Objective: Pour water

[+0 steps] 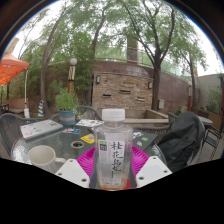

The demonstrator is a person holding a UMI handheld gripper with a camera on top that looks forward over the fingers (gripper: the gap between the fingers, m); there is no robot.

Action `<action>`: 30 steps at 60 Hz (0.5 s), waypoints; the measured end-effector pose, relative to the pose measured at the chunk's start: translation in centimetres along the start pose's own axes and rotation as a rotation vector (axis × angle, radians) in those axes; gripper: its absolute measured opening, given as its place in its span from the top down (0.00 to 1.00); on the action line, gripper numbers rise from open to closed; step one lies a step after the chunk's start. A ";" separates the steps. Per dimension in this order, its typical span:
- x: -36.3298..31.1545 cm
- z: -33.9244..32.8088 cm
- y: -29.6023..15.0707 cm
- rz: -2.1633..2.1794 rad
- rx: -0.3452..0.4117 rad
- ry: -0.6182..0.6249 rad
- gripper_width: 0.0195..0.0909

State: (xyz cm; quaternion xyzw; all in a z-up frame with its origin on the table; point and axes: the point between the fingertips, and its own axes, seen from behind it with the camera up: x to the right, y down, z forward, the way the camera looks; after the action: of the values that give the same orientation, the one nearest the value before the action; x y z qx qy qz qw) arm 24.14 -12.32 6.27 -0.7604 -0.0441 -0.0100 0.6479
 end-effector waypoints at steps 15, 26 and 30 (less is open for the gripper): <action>2.8 -2.6 2.3 0.046 0.064 0.012 0.61; 3.3 -3.3 2.1 0.059 0.089 0.031 0.51; 3.7 -3.4 2.1 0.062 0.055 0.036 0.40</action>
State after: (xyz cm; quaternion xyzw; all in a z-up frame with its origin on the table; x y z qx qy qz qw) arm 28.18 -15.86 4.98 -0.7430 -0.0089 -0.0023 0.6693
